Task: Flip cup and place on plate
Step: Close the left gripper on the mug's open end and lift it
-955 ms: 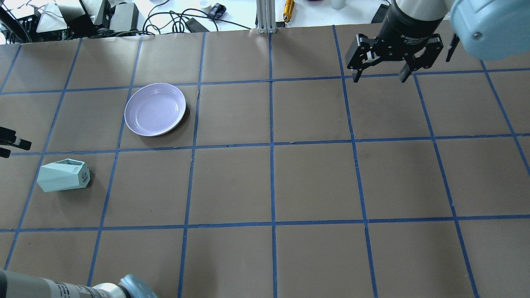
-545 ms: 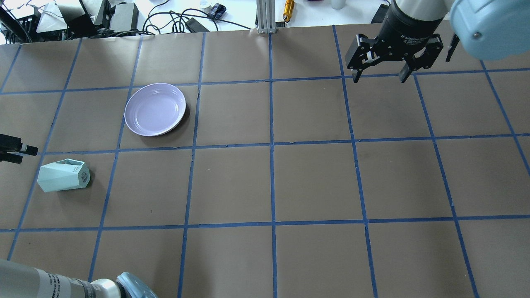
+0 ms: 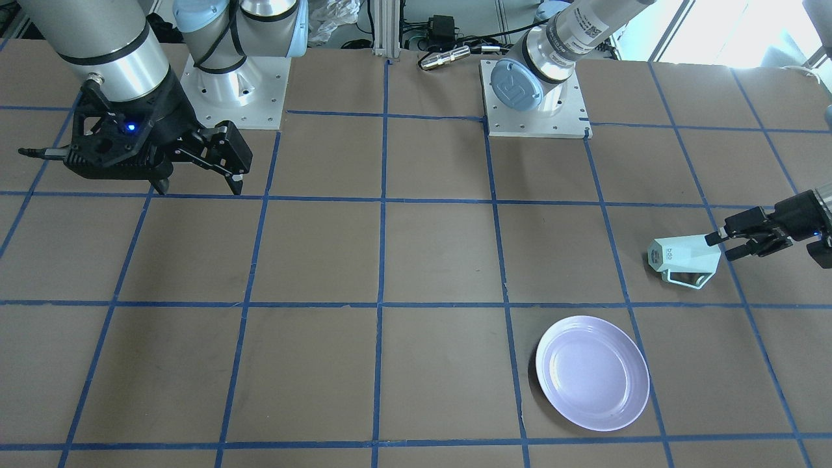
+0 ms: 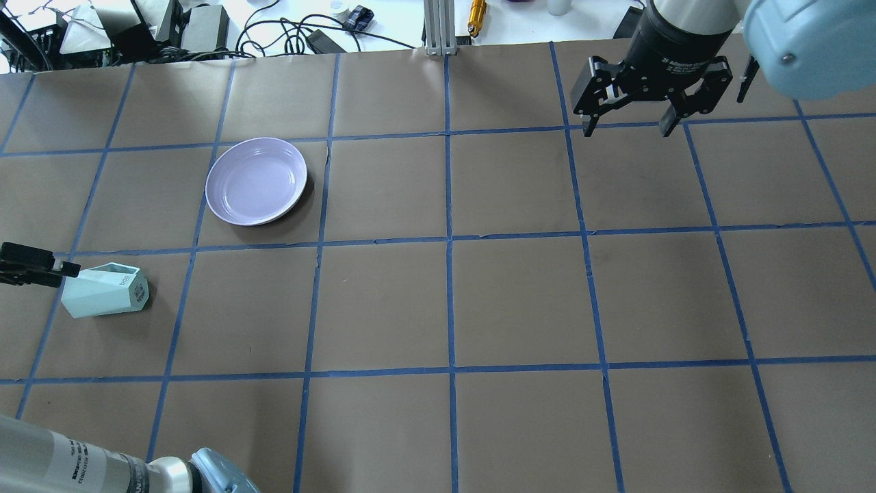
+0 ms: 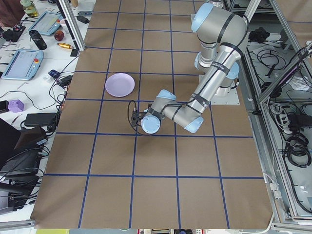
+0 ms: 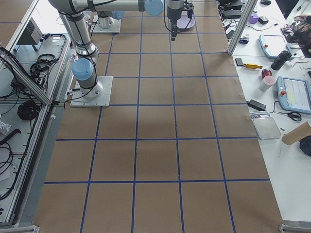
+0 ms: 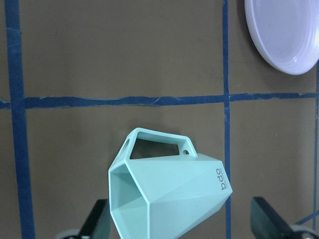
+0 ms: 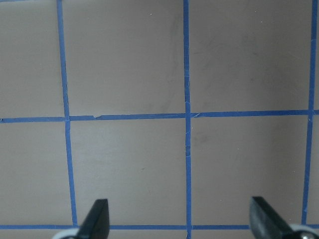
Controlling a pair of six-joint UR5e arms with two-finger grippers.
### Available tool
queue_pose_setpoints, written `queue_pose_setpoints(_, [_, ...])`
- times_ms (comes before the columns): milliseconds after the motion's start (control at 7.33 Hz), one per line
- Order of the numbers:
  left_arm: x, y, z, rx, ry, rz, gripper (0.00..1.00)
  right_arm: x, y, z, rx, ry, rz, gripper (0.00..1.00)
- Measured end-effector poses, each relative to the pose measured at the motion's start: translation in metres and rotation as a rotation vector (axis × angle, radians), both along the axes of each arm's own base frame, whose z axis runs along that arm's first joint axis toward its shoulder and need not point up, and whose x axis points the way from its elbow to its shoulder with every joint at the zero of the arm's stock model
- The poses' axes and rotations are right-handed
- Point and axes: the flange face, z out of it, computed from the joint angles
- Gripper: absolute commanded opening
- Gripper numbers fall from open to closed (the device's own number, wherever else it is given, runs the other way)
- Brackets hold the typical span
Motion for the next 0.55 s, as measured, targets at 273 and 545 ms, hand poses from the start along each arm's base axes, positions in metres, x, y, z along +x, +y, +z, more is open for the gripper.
queue_pose_setpoints(273, [-0.004, 0.005, -0.013, 0.027, 0.101, 0.021, 0.41, 0.0, 0.0, 0.0, 0.0, 0.0, -0.001, 1.0])
queue_pose_setpoints(545, [-0.007, 0.007, -0.019, 0.022, 0.16, 0.031, 0.07, 0.0, 0.0, 0.0, 0.0, 0.0, -0.001, 1.0])
